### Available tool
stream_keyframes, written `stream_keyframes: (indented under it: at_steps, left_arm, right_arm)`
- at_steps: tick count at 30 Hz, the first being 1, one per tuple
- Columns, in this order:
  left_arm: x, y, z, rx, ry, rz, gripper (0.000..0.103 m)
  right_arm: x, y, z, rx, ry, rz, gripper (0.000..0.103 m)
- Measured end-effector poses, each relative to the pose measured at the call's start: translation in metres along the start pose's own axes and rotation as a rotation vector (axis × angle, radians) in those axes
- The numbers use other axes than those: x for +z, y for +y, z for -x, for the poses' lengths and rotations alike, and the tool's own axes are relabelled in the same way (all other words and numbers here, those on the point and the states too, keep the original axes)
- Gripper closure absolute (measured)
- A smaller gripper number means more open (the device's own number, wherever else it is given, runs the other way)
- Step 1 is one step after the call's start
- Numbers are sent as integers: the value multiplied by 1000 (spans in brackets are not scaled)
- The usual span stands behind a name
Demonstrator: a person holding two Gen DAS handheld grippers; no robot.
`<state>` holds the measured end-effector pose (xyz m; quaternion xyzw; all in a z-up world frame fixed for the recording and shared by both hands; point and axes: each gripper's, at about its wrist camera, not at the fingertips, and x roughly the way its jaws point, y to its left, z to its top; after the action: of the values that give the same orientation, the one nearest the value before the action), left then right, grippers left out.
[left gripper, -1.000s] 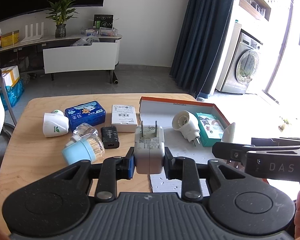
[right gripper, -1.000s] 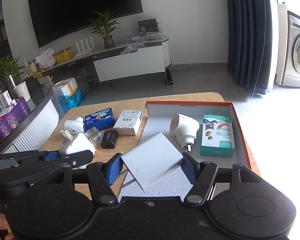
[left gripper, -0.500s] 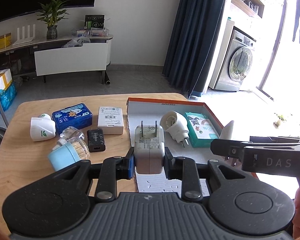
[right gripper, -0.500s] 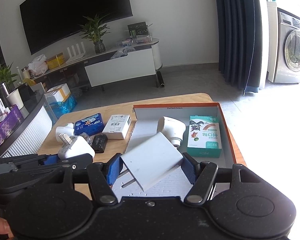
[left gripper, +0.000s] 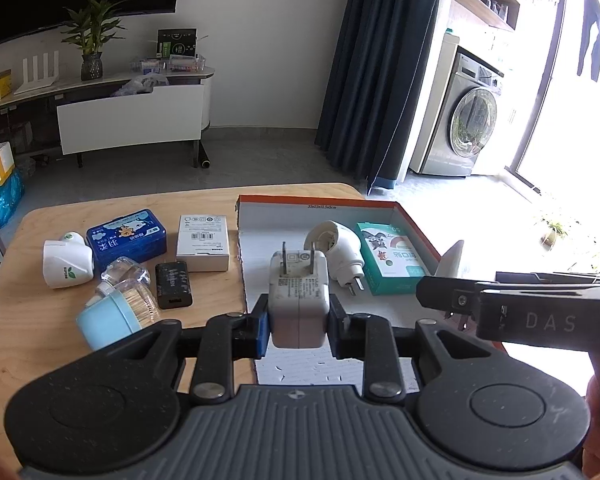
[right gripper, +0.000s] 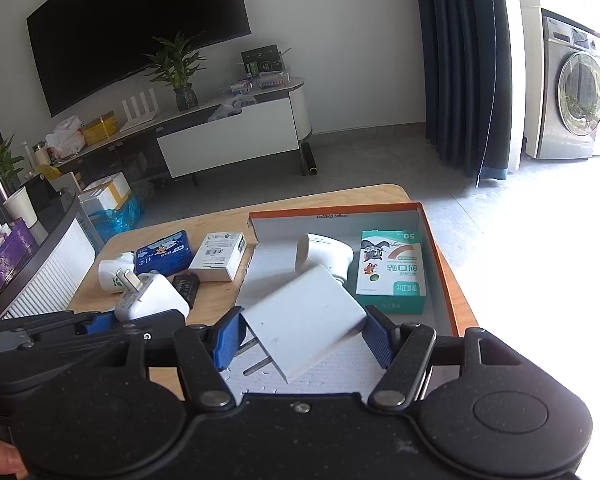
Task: Organize rigid objects
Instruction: 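Carry both white chargers from the table over to the white tray, then lower the flat charger into the tray and open the right tool while the left tool holds its charger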
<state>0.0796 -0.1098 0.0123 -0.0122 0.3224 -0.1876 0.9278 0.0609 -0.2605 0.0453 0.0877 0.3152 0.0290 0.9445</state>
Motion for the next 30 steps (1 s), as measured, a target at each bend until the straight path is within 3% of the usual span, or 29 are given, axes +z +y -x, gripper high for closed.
stream_keyframes:
  at_steps: [30]
  left_arm:
    - [2, -18, -17, -37, 28, -35, 74]
  right_arm:
    - [2, -17, -10, -32, -1, -38, 26]
